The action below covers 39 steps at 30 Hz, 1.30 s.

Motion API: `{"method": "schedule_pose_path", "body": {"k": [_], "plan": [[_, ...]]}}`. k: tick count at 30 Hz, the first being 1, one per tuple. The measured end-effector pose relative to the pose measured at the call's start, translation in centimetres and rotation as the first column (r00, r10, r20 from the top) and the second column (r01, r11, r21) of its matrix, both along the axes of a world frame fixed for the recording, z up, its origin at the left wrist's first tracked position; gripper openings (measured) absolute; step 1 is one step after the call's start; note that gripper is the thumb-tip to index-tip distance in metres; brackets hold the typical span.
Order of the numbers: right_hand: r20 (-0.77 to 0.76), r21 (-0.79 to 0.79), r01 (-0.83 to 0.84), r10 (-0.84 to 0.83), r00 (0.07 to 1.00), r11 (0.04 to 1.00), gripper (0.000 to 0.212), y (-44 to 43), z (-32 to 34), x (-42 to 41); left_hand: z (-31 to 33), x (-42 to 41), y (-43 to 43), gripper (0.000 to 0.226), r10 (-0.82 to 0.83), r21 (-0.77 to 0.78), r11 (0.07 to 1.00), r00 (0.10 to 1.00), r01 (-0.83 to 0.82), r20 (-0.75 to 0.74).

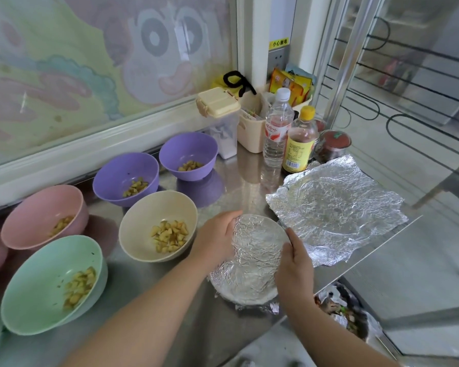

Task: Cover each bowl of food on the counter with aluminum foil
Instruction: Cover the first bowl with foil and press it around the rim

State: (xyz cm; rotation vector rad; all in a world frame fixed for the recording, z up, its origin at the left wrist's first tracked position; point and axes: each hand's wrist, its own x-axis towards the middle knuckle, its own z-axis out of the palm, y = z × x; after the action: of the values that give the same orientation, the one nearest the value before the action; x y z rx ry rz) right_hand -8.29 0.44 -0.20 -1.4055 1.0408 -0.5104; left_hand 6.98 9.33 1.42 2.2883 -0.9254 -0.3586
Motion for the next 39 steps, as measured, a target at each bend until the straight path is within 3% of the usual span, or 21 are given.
{"method": "schedule_pose_path", "body": {"k": [6, 9, 16, 20, 24, 26, 28, 30, 33, 39], "plan": [[0.053, 0.222, 0.008, -0.021, 0.998, 0.975, 0.031, -0.9, -0.4, 0.4, -0.8, 0.5, 0.6, 0.034, 0.125, -0.077, 0.986, 0.958, -0.149, -0.256], [0.088, 0.324, -0.007, -0.023, 0.996, 0.946, 0.028, -1.5, -0.4, 0.6, -1.4, 0.7, 1.1, 0.033, 0.151, -0.116, 0.969, 0.894, -0.218, -0.423], [0.137, 0.361, -0.089, 0.041, 0.990, 0.928, 0.026, -2.2, 0.3, 0.5, -1.6, -0.5, 1.8, 0.028, 0.173, -0.193, 0.882, 0.677, -0.430, -0.716], [0.092, 0.335, -0.166, 0.143, 0.985, 0.927, 0.025, -3.2, 0.7, 0.5, -2.4, -0.9, 2.3, 0.024, 0.226, -0.141, 0.852, 0.598, -0.504, -0.769], [-0.166, -0.015, -0.405, 0.397, 0.903, 0.914, 0.034, -5.5, 1.1, 1.3, -2.1, -1.0, 2.4, 0.023, 0.229, -0.169, 0.868, 0.678, -0.467, -0.699], [-0.282, -0.237, -0.507, 0.441, 0.852, 0.829, 0.041, -6.5, 1.9, 2.6, -1.8, -0.6, 2.4, 0.026, 0.197, -0.207, 0.905, 0.798, -0.371, -0.570], [-0.341, -0.342, -0.612, 0.513, 0.788, 0.713, 0.040, -6.8, 2.6, 4.4, -1.7, 0.1, 2.0, 0.032, 0.152, -0.202, 0.947, 0.900, -0.251, -0.408], [-0.380, -0.331, -0.709, 0.600, 0.704, 0.623, 0.034, -6.7, 2.6, 5.8, -1.5, 0.5, 1.3, 0.033, 0.084, -0.184, 0.971, 0.942, -0.150, -0.324], [-0.389, -0.282, -0.740, 0.633, 0.670, 0.610, 0.027, -7.1, 1.9, 7.1, -1.9, 0.7, 0.8, 0.031, 0.034, -0.180, 0.979, 0.950, -0.093, -0.309], [-0.337, -0.149, -0.763, 0.693, 0.637, 0.629, 0.016, -7.7, 1.7, 7.2, -2.5, 0.7, 1.3, 0.027, 0.054, -0.214, 0.957, 0.848, -0.194, -0.528]]}}
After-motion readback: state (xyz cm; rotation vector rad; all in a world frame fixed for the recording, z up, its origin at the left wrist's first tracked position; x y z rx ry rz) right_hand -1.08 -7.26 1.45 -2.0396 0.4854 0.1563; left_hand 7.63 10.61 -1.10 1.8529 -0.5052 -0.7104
